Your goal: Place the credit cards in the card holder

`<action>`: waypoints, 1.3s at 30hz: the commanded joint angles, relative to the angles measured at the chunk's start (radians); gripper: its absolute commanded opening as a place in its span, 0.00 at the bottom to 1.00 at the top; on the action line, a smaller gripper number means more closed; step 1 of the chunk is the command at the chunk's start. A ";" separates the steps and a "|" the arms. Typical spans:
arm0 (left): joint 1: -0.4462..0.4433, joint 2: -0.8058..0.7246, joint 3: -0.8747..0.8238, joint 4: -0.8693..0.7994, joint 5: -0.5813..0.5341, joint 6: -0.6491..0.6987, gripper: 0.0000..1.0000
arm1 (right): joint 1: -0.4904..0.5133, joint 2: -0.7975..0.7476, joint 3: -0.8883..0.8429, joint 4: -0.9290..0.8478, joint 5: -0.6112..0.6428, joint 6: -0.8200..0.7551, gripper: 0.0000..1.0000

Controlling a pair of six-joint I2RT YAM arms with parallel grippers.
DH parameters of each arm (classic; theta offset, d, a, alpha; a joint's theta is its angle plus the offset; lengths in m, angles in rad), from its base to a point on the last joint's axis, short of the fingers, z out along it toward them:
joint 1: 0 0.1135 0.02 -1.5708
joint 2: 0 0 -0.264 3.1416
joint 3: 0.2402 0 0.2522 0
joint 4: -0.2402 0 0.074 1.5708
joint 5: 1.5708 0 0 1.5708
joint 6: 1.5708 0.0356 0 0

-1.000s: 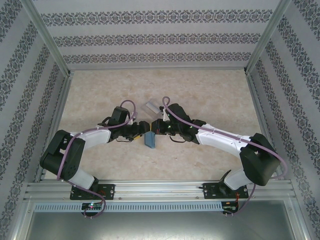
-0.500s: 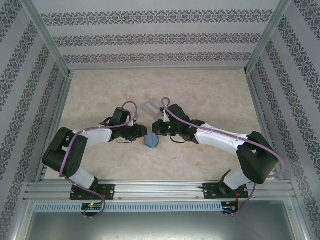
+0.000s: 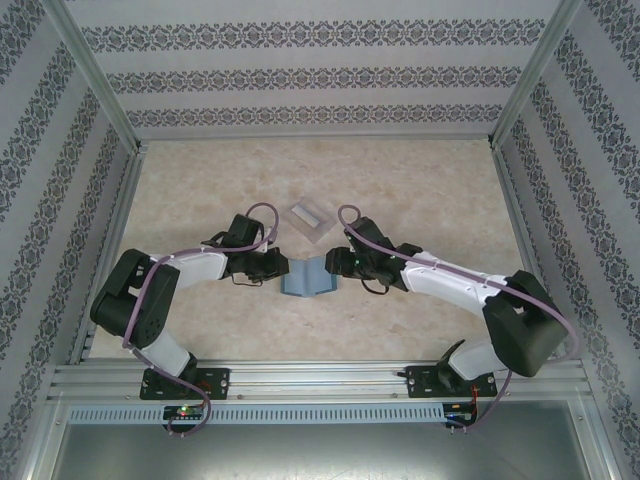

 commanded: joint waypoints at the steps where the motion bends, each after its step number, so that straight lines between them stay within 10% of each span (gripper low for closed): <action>1: 0.008 0.027 0.008 -0.039 -0.025 0.019 0.13 | 0.079 -0.037 0.106 -0.129 0.163 -0.100 0.53; 19: 0.007 0.010 -0.004 -0.022 -0.056 -0.020 0.17 | 0.249 0.218 0.318 -0.128 0.087 -0.016 0.54; 39: 0.008 -0.032 -0.004 -0.101 -0.151 0.032 0.41 | 0.101 0.249 0.115 -0.104 0.148 0.034 0.52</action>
